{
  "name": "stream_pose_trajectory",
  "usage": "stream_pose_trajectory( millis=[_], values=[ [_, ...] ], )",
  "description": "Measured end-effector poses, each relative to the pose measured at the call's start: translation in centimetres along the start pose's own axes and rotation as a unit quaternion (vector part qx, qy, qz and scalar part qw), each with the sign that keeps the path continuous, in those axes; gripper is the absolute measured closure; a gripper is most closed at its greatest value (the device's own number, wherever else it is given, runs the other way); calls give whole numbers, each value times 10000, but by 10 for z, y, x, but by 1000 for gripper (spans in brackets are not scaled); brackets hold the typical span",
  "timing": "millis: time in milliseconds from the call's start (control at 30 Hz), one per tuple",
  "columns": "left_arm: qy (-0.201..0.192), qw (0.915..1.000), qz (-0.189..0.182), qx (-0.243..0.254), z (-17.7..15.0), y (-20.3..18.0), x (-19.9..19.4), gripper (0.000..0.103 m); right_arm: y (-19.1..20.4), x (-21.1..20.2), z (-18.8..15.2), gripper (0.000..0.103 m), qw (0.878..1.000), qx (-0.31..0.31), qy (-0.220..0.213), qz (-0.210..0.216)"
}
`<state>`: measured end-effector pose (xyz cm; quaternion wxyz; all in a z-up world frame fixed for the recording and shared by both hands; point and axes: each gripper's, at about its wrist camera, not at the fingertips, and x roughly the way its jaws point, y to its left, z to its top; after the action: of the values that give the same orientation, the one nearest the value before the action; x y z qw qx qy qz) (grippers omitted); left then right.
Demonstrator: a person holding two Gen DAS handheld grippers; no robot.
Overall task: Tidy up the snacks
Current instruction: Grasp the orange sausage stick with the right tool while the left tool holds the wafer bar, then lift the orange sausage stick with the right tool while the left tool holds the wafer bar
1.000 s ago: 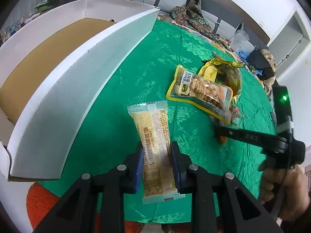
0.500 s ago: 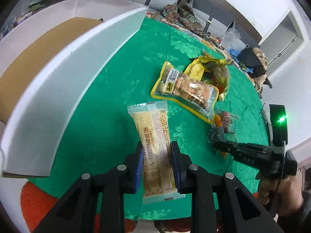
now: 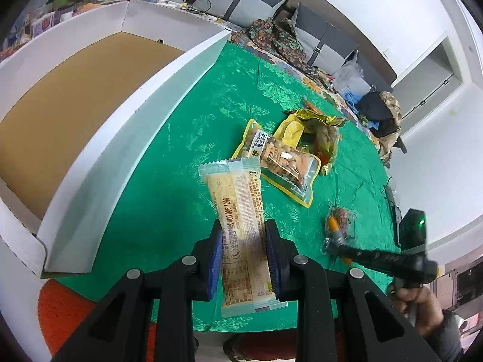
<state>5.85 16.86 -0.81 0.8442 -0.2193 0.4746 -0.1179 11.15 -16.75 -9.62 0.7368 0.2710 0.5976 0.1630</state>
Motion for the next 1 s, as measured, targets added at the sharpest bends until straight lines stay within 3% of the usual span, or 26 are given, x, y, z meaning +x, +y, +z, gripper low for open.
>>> stream_pose_trajectory(
  millis=[33, 133, 233, 300, 400, 467, 600, 667, 733, 867, 1000],
  values=[
    [-1, 10000, 10, -9, 0, 1, -1, 77, 2, 5, -1, 83, 9991, -227, 24, -364],
    [5, 10000, 60, -44, -3, 4, -1, 77, 6, 2, -5, 77, 9971, -529, 22, -541],
    [45, 9999, 98, -60, -4, 6, 3, 77, 28, -3, -15, 70, 9865, -1218, -27, -1094],
    [57, 9999, 118, -56, -4, 5, 4, 77, 33, -2, -21, 70, 9773, -1591, -40, -1397],
    [68, 9999, 128, -28, -4, 2, 6, 77, 39, 1, -31, 80, 9628, -1998, 17, -1819],
    [58, 9999, 131, -2, -5, 2, 6, 77, 42, -4, -35, 85, 9599, -2056, -92, -1903],
    [86, 9999, 133, -32, -6, 3, 8, 77, 39, -18, -42, 86, 9687, -1840, -206, -1656],
    [114, 9998, 131, -54, -7, 3, 10, 77, 42, -6, -43, 84, 9594, -2035, -59, -1949],
    [121, 9998, 122, -37, -8, 2, 10, 77, 44, 5, -43, 73, 9522, -2167, 6, -2154],
    [137, 9998, 143, 13, -11, 0, 10, 77, 60, 7, -54, 73, 9269, -2646, -238, -2652],
    [113, 9999, 125, 3, -10, -1, 9, 77, 72, 9, -61, 72, 9184, -2805, -446, -2754]
  ],
)
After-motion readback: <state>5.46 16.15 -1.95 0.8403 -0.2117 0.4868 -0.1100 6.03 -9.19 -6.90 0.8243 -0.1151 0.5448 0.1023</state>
